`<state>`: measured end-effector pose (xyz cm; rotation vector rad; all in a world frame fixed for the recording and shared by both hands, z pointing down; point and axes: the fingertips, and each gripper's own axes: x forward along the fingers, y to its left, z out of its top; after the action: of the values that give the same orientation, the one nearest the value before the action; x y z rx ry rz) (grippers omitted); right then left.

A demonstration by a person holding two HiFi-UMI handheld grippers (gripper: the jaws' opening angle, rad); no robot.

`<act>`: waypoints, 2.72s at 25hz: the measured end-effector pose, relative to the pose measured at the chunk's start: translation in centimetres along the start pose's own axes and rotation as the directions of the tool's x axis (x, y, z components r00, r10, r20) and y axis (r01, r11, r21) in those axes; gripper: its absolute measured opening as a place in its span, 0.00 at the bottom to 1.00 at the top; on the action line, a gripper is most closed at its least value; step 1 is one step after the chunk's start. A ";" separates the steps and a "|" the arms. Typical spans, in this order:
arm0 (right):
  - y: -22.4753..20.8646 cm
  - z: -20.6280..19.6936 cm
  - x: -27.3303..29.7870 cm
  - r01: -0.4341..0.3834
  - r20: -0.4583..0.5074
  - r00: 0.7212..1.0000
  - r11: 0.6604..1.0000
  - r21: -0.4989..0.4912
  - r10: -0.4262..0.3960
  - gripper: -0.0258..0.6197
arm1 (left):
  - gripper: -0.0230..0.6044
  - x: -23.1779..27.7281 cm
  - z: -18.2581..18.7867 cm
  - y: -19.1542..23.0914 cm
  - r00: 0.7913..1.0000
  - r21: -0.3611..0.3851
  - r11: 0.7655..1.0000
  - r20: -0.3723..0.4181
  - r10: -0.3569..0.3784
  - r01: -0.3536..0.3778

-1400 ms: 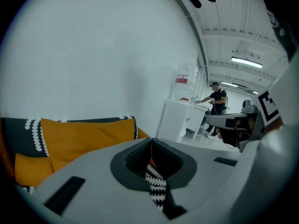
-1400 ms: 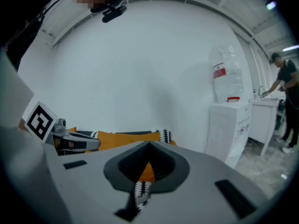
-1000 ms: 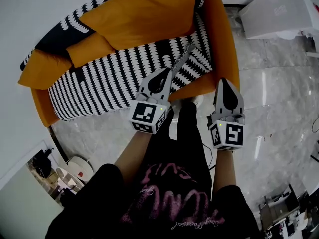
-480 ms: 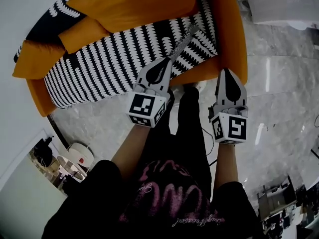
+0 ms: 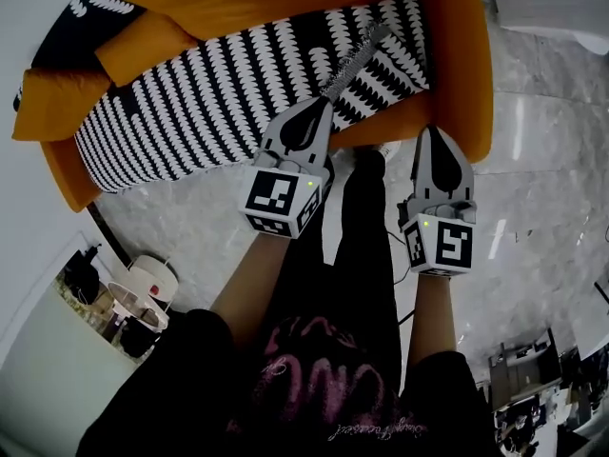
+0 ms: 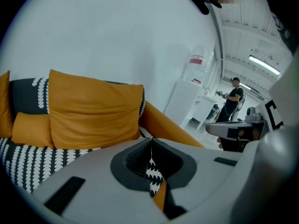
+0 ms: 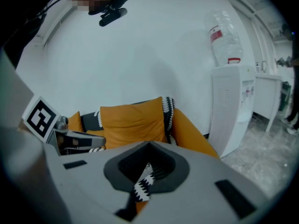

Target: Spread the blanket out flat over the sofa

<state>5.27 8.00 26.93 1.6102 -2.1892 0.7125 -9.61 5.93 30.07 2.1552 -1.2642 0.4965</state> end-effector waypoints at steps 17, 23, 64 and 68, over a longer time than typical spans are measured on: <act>3.2 -5.6 1.7 -0.021 -0.065 0.998 1.000 0.002 0.021 0.07 | 0.06 -1.5 -6.2 4.3 0.997 -0.026 0.999 -0.070 0.022 -0.024; 4.6 -4.8 1.1 -0.008 -0.047 0.999 1.000 -0.011 0.008 0.07 | 0.06 -0.6 -4.6 6.3 0.998 0.038 0.999 -0.055 -0.003 0.005; -3.6 -9.7 5.5 -0.013 -0.093 0.995 0.997 0.075 0.020 0.07 | 0.38 27.8 -10.9 8.1 0.891 0.182 0.951 -0.428 -0.151 0.249; -3.2 -10.1 5.3 -0.011 -0.095 0.995 0.997 0.082 0.019 0.07 | 0.38 27.4 -11.2 8.4 0.889 0.234 0.939 -0.440 -0.128 0.251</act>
<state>6.37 8.86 38.73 1.5653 -2.1314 0.8752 -4.12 -8.03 56.93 2.2102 -0.7679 1.0471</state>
